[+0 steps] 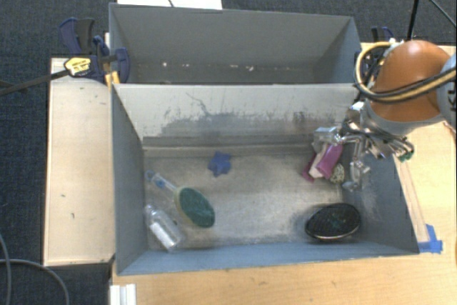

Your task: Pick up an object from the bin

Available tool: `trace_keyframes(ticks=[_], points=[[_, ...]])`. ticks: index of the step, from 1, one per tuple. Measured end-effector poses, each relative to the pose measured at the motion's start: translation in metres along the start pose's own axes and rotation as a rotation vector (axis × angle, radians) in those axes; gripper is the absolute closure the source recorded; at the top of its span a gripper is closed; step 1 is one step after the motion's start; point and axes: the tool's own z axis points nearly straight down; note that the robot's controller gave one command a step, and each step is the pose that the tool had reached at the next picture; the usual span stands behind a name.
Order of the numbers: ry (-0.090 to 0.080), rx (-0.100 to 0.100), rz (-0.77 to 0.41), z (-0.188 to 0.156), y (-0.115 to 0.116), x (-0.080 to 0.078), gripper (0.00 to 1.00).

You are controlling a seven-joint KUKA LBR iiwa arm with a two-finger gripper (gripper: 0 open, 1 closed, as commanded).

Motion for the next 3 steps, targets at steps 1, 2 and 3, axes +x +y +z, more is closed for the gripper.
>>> trace_keyframes(ticks=[1, 2, 3], points=[[-0.001, -0.004, 0.015, 0.0301, -0.0058, 0.0042, 0.0], [-0.001, -0.002, 0.013, 0.0284, -0.006, 0.0019, 0.0], [-0.004, -0.003, 0.013, 0.0279, -0.0048, 0.0003, 1.0]])
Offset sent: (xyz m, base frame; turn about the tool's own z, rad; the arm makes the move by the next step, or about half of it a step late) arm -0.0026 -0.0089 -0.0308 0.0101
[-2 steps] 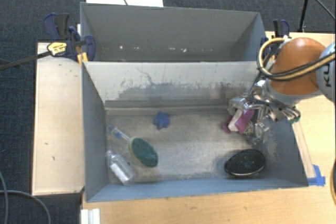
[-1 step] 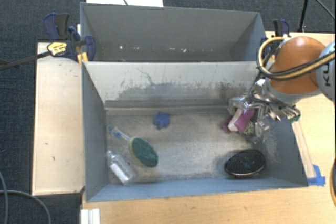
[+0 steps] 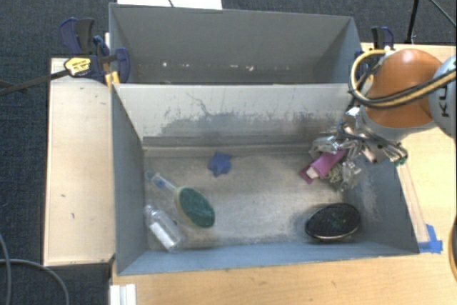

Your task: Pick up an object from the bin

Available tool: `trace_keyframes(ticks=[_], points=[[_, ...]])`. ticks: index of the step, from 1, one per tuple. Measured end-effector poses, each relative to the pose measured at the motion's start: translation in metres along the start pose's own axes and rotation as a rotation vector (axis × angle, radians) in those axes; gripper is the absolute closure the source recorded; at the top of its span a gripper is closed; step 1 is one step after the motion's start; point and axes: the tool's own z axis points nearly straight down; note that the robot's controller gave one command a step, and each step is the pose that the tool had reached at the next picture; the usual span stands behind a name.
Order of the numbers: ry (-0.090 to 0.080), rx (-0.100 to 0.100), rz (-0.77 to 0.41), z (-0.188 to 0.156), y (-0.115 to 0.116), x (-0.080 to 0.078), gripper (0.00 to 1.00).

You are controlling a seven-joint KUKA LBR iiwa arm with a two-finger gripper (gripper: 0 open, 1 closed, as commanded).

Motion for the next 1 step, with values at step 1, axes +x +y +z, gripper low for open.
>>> trace_keyframes(ticks=[1], points=[[0.005, 0.002, -0.002, -0.0234, -0.0006, -0.0014, 1.0]])
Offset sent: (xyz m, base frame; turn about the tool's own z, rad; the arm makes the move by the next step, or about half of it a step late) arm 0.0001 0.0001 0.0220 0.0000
